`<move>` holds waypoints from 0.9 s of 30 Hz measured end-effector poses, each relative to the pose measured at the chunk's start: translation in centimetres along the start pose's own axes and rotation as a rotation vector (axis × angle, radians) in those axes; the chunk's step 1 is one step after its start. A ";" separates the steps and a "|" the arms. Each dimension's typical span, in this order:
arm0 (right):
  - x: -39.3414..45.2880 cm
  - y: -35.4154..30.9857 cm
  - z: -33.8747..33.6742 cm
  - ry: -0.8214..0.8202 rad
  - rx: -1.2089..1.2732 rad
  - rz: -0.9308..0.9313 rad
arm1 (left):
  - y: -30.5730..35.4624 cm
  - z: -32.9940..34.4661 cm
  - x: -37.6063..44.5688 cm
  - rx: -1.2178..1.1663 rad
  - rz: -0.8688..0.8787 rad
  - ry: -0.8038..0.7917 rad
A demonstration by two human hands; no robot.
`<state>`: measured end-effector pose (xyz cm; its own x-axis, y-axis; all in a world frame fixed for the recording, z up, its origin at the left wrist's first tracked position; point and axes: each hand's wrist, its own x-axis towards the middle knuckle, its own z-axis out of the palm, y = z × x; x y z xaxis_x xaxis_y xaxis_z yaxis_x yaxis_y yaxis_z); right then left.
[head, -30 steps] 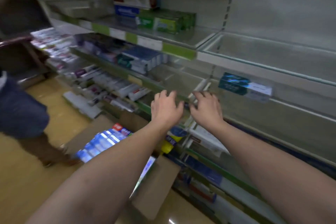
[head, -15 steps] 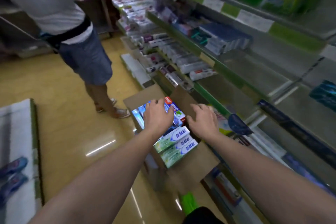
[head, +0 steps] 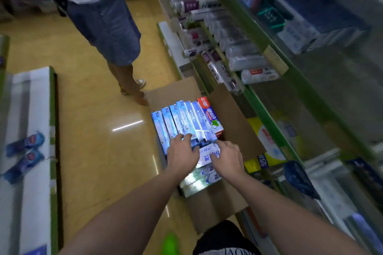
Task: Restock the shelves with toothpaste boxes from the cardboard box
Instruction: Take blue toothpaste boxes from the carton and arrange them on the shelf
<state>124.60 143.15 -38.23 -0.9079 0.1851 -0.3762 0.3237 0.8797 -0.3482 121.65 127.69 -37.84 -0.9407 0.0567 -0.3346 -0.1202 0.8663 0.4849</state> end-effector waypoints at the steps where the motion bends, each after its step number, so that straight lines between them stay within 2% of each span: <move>1: 0.9 0.1 0.1 -0.016 0.013 0.004 | -0.1 0.3 0.6 0.006 -0.021 0.001; 6: 5.4 0.0 0.8 -0.059 0.092 0.013 | -0.1 1.1 3.6 -0.004 -0.142 0.005; 10: 8.7 -0.5 1.5 -0.086 0.152 0.032 | 0.2 1.6 6.0 -0.045 -0.231 0.067; 13: 11.1 -0.9 1.9 -0.100 0.195 0.070 | 0.8 2.3 8.2 -0.067 -0.216 0.096; 16: 13.1 -1.4 2.4 -0.109 0.228 0.071 | 1.6 2.8 10.6 0.046 -0.183 0.101; 23: 15.5 -1.8 4.1 -0.129 0.345 0.104 | 2.6 3.7 14.4 0.344 -0.147 -0.081; 27: 15.8 -1.2 4.1 -0.122 0.475 0.155 | 1.6 4.3 14.5 0.398 -0.113 -0.122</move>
<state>110.99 143.19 -47.26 -0.8111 0.2206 -0.5417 0.5632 0.5446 -0.6215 109.20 132.07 -45.39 -0.8811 -0.0118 -0.4727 -0.0659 0.9930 0.0980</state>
